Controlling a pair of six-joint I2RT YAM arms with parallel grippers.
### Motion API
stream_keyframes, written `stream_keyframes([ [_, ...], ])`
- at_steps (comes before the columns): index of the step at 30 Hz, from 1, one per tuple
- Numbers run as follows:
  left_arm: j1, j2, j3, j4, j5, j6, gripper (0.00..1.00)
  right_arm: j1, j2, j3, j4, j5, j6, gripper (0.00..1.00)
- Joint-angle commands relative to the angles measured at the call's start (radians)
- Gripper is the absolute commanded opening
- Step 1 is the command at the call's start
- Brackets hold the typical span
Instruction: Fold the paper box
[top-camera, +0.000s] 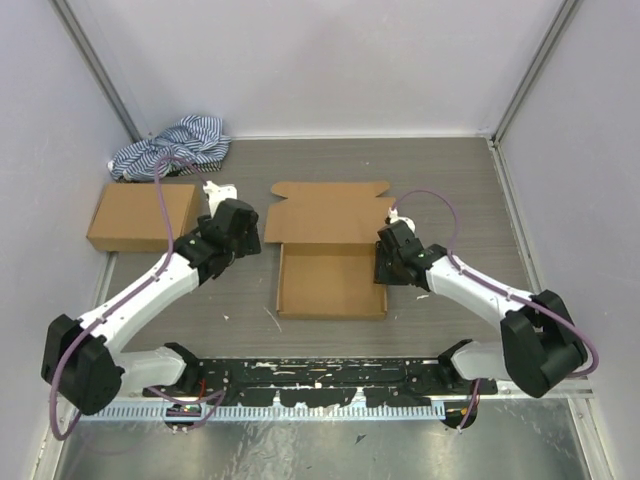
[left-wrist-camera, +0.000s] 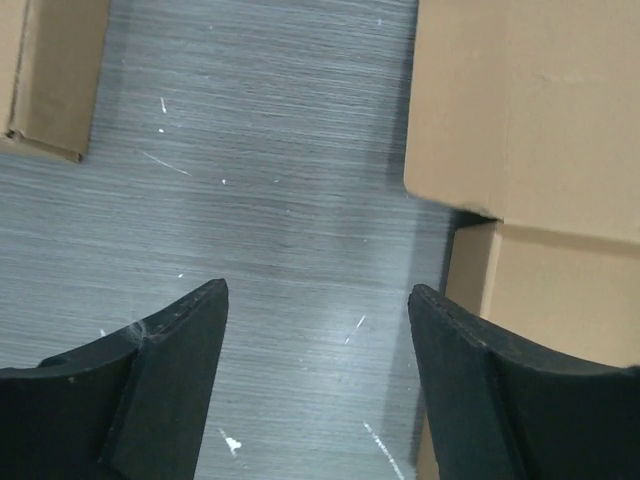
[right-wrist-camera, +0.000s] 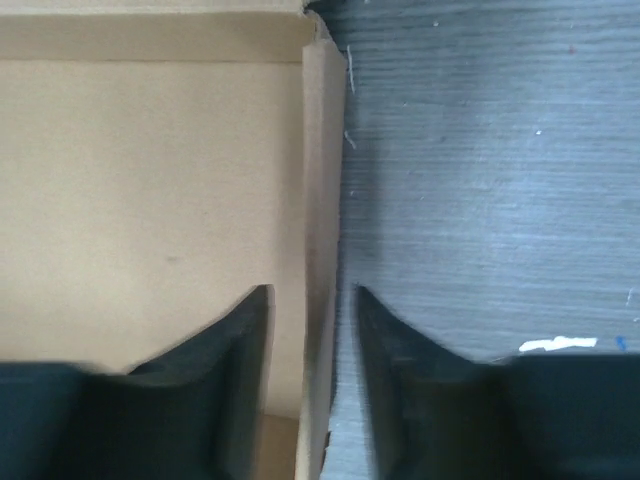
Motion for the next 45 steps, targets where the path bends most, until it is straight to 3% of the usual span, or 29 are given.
stream_keyframes([
  [1, 0.115, 0.022, -0.021, 0.131, 0.168, -0.060, 0.84, 0.028, -0.099, 0.012, -0.038, 0.025, 0.001, 0.59],
  [6, 0.253, -0.027, -0.143, 0.351, 0.414, -0.112, 0.94, 0.028, -0.239, 0.074, -0.074, 0.083, -0.041, 0.98],
  [11, 0.305, 0.054, -0.126, 0.488, 0.567, -0.124, 0.97, -0.020, -0.228, 0.178, -0.037, 0.215, -0.020, 1.00],
  [13, 0.325, 0.153, -0.060, 0.469, 0.630, -0.125, 0.97, -0.114, -0.141, 0.249, -0.036, 0.123, -0.051, 1.00],
  [17, 0.380, 0.326, 0.017, 0.460, 0.762, -0.179, 0.92, -0.324, 0.034, 0.337, -0.013, -0.104, -0.035, 0.92],
  [22, 0.411, 0.424, 0.008, 0.557, 0.839, -0.238, 0.88, -0.438, 0.172, 0.332, 0.079, -0.276, -0.042, 0.85],
  [27, 0.411, 0.493, 0.019, 0.618, 0.872, -0.257, 0.88, -0.455, 0.229, 0.305, 0.141, -0.339, -0.040, 0.84],
  [35, 0.413, 0.592, 0.039, 0.695, 0.930, -0.296, 0.77, -0.455, 0.336, 0.321, 0.171, -0.428, -0.048, 0.77],
  [45, 0.413, 0.591, 0.061, 0.706, 0.930, -0.296, 0.62, -0.450, 0.356, 0.306, 0.244, -0.539, -0.045, 0.49],
])
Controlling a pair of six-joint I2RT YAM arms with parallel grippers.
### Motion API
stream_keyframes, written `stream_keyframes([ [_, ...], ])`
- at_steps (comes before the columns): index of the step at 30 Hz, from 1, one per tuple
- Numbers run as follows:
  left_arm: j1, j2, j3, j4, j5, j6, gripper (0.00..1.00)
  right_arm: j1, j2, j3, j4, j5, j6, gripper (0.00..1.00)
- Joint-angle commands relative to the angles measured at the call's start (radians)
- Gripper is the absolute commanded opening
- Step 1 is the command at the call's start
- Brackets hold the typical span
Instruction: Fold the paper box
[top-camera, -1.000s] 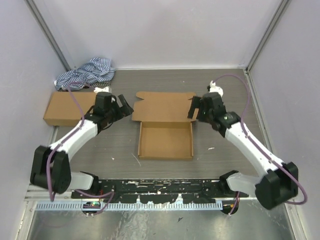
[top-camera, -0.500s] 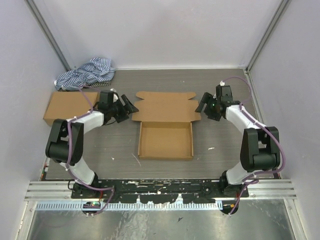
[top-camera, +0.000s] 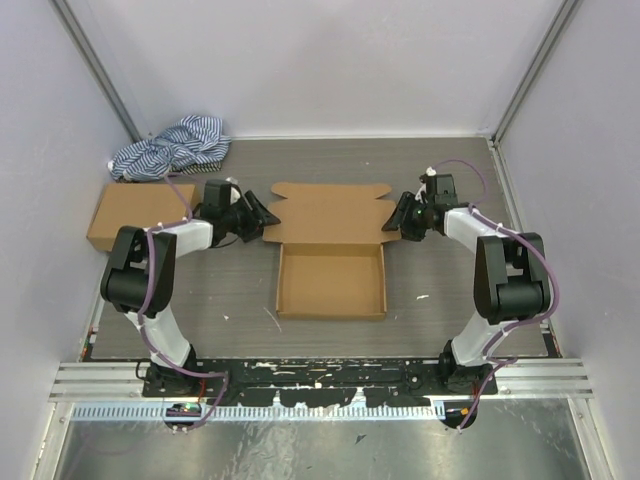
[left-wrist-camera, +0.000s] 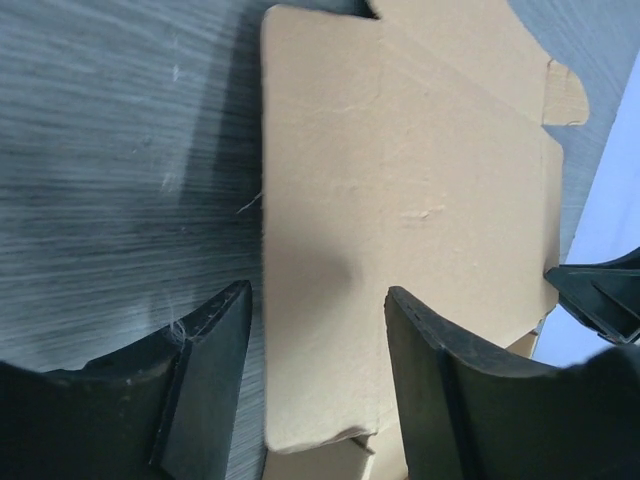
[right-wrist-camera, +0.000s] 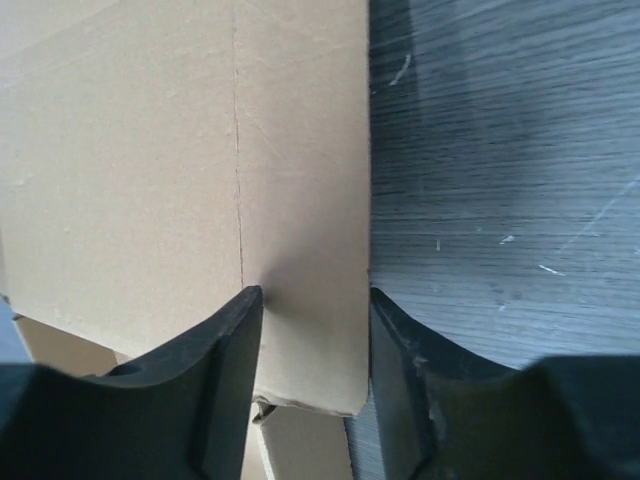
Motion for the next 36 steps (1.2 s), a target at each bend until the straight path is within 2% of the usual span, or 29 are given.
stream_keyframes([
  [1, 0.001, -0.018, 0.046, 0.032, 0.019, 0.001, 0.59, 0.014, -0.041, 0.019, 0.061, -0.043, -0.012, 0.47],
  [7, -0.005, -0.049, 0.072, -0.014, 0.024, 0.024, 0.47, 0.109, -0.068, 0.094, -0.057, 0.137, -0.070, 0.39],
  [11, -0.024, -0.103, 0.084, -0.079, -0.027, 0.075, 0.46, 0.185, -0.091, 0.136, -0.115, 0.267, -0.087, 0.38],
  [16, -0.086, -0.124, 0.174, -0.265, -0.145, 0.195, 0.45, 0.266, -0.086, 0.194, -0.173, 0.386, -0.107, 0.35],
  [23, -0.145, -0.086, 0.269, -0.434, -0.288, 0.285, 0.43, 0.345, -0.046, 0.252, -0.236, 0.499, -0.138, 0.24],
  [25, -0.160, -0.073, 0.292, -0.476, -0.325, 0.309, 0.42, 0.361, -0.033, 0.264, -0.250, 0.529, -0.142, 0.17],
  [26, -0.168, -0.073, 0.301, -0.499, -0.356, 0.319, 0.40, 0.373, -0.029, 0.269, -0.258, 0.554, -0.144, 0.12],
  [28, -0.182, -0.075, 0.306, -0.519, -0.389, 0.338, 0.34, 0.389, -0.024, 0.275, -0.271, 0.614, -0.143, 0.10],
  [30, -0.196, -0.088, 0.310, -0.540, -0.444, 0.354, 0.18, 0.406, -0.025, 0.276, -0.281, 0.661, -0.140, 0.08],
  [31, -0.205, -0.097, 0.306, -0.540, -0.465, 0.362, 0.06, 0.415, -0.030, 0.273, -0.283, 0.678, -0.138, 0.08],
  [32, -0.213, -0.114, 0.296, -0.535, -0.487, 0.366, 0.01, 0.421, -0.038, 0.267, -0.282, 0.689, -0.136, 0.08],
  [36, -0.243, -0.214, 0.222, -0.475, -0.568, 0.386, 0.00, 0.430, -0.090, 0.223, -0.268, 0.686, -0.128, 0.08],
])
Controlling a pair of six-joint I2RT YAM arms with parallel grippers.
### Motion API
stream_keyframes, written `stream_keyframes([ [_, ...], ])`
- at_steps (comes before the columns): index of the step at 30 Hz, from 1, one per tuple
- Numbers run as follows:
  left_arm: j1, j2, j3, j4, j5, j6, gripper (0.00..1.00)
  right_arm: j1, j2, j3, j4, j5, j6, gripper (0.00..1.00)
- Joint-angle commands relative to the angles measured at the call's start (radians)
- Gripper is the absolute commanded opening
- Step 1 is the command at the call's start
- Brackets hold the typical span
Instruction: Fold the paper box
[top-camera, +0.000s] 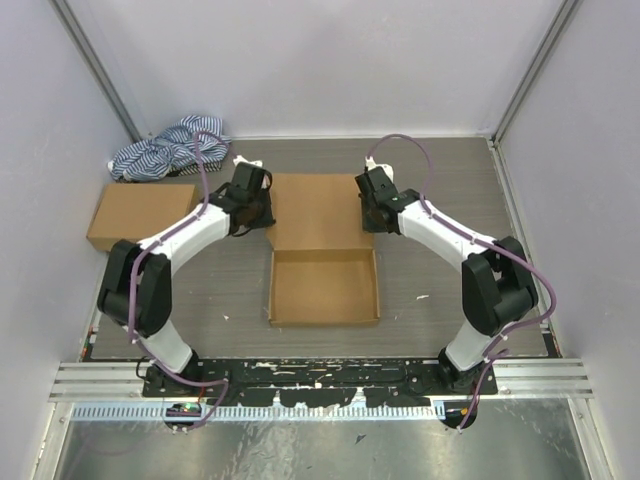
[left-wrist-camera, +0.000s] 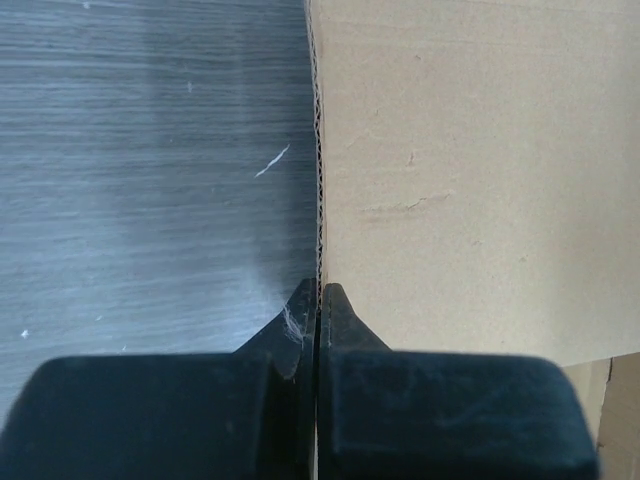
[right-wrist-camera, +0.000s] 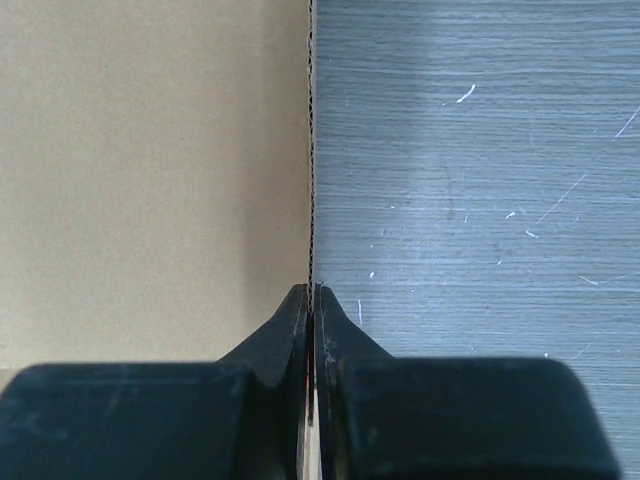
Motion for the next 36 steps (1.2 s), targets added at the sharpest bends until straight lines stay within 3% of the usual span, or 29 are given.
stream_keyframes([
  [1, -0.034, -0.146, -0.087, 0.047, -0.139, 0.062, 0.00, 0.008, -0.083, -0.023, 0.013, 0.057, 0.000, 0.09],
  [4, -0.061, -0.242, -0.185, 0.147, -0.187, 0.103, 0.00, 0.008, -0.129, -0.034, 0.004, 0.043, -0.007, 0.16],
  [9, -0.085, -0.432, -0.411, 0.386, -0.200, 0.156, 0.00, 0.008, -0.163, 0.009, -0.056, 0.027, -0.046, 0.40],
  [12, -0.091, -0.544, -0.521, 0.513, -0.178, 0.201, 0.00, 0.007, -0.167, 0.047, -0.102, 0.034, -0.053, 0.48],
  [23, -0.102, -0.801, -0.790, 0.830, -0.040, 0.308, 0.00, -0.001, -0.233, 0.097, -0.132, -0.113, -0.113, 0.50],
  [36, -0.103, -0.927, -0.867, 0.878, -0.027, 0.316, 0.00, -0.004, -0.196, 0.205, -0.160, -0.197, -0.145, 0.41],
])
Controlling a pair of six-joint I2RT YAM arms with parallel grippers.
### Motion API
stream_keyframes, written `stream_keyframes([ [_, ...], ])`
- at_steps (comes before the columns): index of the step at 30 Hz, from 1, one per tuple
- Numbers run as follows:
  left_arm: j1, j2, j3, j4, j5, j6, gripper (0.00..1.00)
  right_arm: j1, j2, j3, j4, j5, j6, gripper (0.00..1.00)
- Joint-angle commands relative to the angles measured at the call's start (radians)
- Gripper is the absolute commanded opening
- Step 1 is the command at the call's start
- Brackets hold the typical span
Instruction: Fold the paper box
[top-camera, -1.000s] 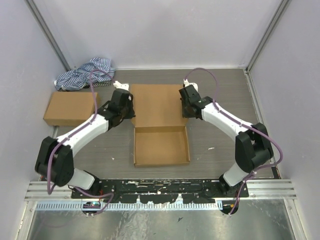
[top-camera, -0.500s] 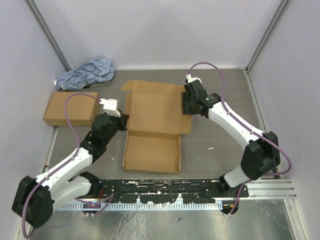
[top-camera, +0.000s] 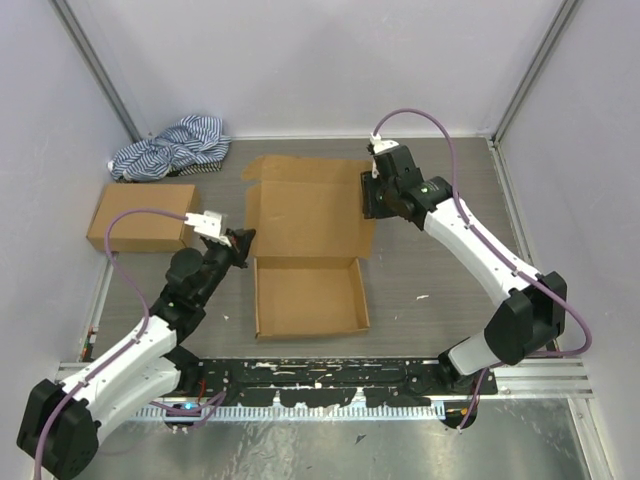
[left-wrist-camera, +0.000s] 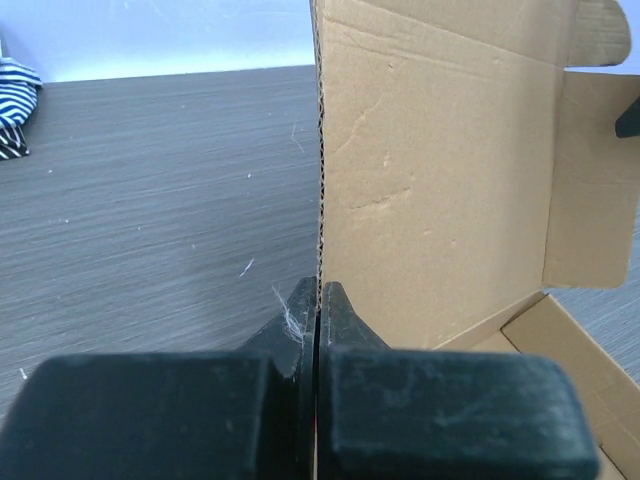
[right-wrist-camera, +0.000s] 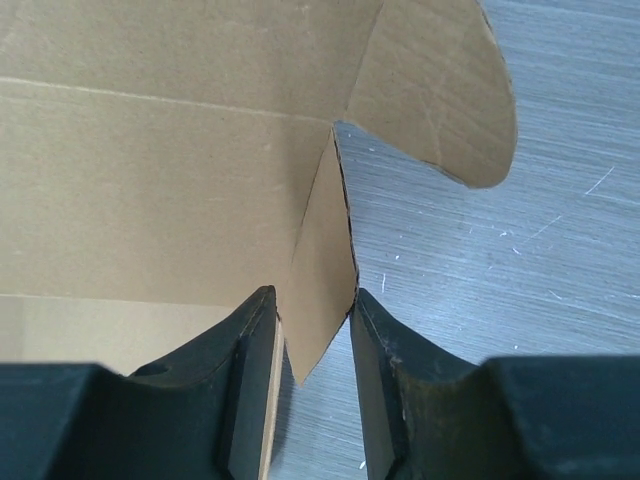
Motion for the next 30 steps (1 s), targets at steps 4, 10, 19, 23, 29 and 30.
stream_keyframes([
  [4, -0.005, -0.083, -0.049, 0.084, 0.006, 0.016, 0.00, -0.013, 0.029, 0.095, 0.005, -0.030, -0.034, 0.39],
  [10, -0.004, -0.100, -0.058, 0.094, 0.008, 0.015, 0.00, -0.048, 0.078, 0.126, 0.010, -0.083, -0.036, 0.28],
  [19, -0.004, -0.080, -0.045, 0.099, 0.014, 0.009, 0.00, -0.059, 0.139, 0.147, 0.018, -0.121, -0.031, 0.11],
  [23, -0.005, -0.071, -0.020, 0.068, -0.024, -0.003, 0.22, -0.059, 0.104, 0.115, 0.045, -0.082, -0.015, 0.06],
  [29, -0.004, -0.051, 0.088, -0.075, -0.086, -0.033, 0.61, -0.058, -0.085, -0.028, 0.172, -0.002, -0.047, 0.05],
  [30, -0.005, -0.049, 0.115, -0.113, -0.107, -0.044, 0.63, -0.057, -0.120, -0.054, 0.197, -0.006, -0.056, 0.05],
])
